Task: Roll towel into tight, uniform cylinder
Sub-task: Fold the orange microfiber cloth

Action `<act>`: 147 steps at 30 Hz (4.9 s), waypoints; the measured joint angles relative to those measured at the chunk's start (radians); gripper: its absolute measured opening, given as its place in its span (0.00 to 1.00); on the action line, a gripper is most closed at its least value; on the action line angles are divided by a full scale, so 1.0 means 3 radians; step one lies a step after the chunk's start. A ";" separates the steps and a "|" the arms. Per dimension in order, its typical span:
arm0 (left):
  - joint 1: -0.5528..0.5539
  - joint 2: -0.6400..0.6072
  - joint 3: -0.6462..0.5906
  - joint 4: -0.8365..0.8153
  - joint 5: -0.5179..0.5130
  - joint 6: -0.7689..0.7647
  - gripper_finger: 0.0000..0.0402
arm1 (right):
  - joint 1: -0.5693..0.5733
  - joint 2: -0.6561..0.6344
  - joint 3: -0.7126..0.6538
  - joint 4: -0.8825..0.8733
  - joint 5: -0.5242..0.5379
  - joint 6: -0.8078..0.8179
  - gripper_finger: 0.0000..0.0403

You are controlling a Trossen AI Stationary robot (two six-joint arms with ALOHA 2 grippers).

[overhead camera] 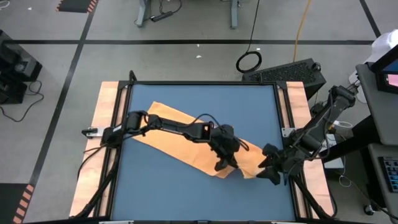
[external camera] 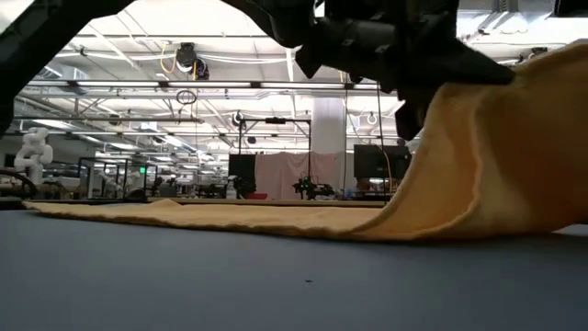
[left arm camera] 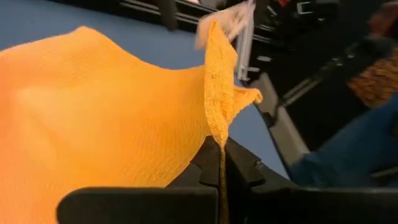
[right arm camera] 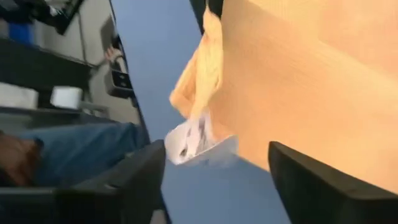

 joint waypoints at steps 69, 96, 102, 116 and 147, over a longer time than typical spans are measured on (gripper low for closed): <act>0.0389 -0.0060 -0.0070 -0.0240 0.0881 -0.0862 0.00 | -0.0059 0.1913 0.1605 -0.1529 0.1107 -0.0563 0.37; 0.0485 -0.0059 -0.0071 -0.0256 0.0811 -0.1029 0.00 | -0.0067 0.1913 0.1401 -0.1072 0.1417 -0.0651 0.40; 0.0484 -0.0059 -0.0071 -0.0256 0.0811 -0.1024 0.00 | -0.0183 0.1982 0.1399 -0.1087 0.1353 -0.0630 0.24; 0.0482 -0.0057 -0.0071 -0.0258 0.0815 -0.1008 0.00 | -0.0260 0.2117 0.1396 -0.1098 0.1124 -0.0104 0.36; 0.0292 -0.0056 -0.0071 -0.0243 0.0592 -0.0826 0.12 | -0.0235 0.2117 0.1396 -0.1069 0.1068 -0.0053 0.01</act>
